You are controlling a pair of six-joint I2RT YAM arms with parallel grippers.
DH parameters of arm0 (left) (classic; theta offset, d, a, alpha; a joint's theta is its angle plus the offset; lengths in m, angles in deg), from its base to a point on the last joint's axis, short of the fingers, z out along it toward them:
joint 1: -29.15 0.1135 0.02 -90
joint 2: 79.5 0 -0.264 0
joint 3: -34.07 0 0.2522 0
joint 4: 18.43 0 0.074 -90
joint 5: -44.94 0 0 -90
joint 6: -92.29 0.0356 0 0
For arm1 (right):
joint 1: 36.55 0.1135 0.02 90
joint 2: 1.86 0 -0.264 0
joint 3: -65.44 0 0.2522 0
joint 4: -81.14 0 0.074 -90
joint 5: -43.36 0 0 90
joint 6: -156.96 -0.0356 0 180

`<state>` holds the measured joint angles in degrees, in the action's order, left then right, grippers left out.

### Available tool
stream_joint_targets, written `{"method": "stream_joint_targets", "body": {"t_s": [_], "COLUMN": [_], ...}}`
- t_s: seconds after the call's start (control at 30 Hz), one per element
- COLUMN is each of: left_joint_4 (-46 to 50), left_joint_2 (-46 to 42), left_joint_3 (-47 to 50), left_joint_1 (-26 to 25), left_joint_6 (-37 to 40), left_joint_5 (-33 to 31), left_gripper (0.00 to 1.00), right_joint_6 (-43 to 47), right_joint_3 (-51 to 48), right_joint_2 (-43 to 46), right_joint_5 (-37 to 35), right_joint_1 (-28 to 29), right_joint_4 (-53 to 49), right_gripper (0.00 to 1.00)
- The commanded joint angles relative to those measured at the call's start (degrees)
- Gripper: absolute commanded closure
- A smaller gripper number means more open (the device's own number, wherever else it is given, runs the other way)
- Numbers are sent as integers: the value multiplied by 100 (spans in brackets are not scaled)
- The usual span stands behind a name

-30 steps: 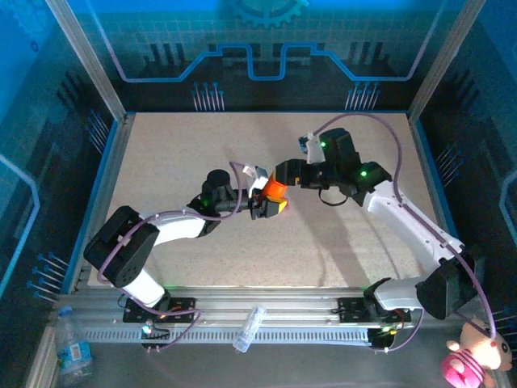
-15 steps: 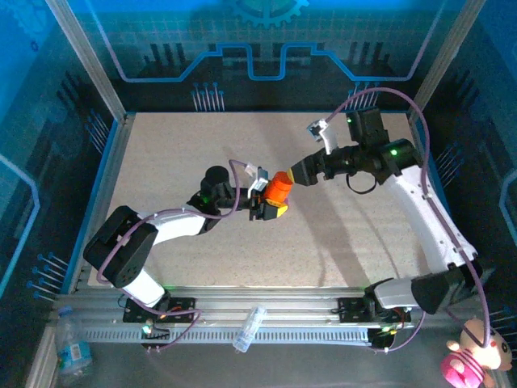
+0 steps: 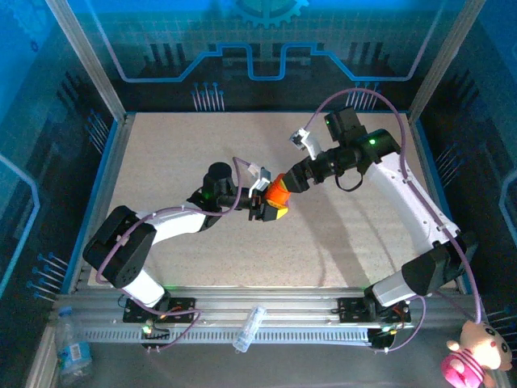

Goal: Sort the pills into containers

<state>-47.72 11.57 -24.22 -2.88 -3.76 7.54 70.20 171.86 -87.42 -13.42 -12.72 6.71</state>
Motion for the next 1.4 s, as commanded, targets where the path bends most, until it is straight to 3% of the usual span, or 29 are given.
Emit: {"method": "stream_joint_targets", "body": {"t_s": [0.0, 0.23, 0.43, 0.57, 0.87, 1.03, 1.2, 1.37], "left_joint_4": [-8, -21, -20, -53, -954, -1209, -1272, -1593], "left_joint_2": [-199, -199, -212, -238, -461, -633, -763, -772], "left_joint_3": [-170, -179, -180, -162, 274, 554, 736, 889], "left_joint_1": [44, 43, 40, 42, -15, -271, -504, -534], "left_joint_6": [99, 78, 81, 129, 475, 1146, 1724, 1747], "left_joint_5": [211, 216, 197, 27, -1424, -2315, -2943, -3172], "left_gripper": [100, 100, 100, 100, 100, 100, 100, 100], "right_joint_6": [25, -15, -61, -218, -2142, -3075, -3476, -3672], "right_joint_3": [-46, -44, -136, -355, -1530, -1971, -2067, -2018], "right_joint_2": [-104, -244, -286, -239, -222, -468, -726, -829], "right_joint_5": [26, 23, 84, 67, -621, -672, -643, -632], "right_joint_1": [60, 102, 121, 178, 333, 466, 565, 570], "right_joint_4": [-53, -16, 55, 200, 1597, 2438, 2863, 3034], "right_gripper": [21, 27, 48, 53, 55, 55, 55, 55]}}
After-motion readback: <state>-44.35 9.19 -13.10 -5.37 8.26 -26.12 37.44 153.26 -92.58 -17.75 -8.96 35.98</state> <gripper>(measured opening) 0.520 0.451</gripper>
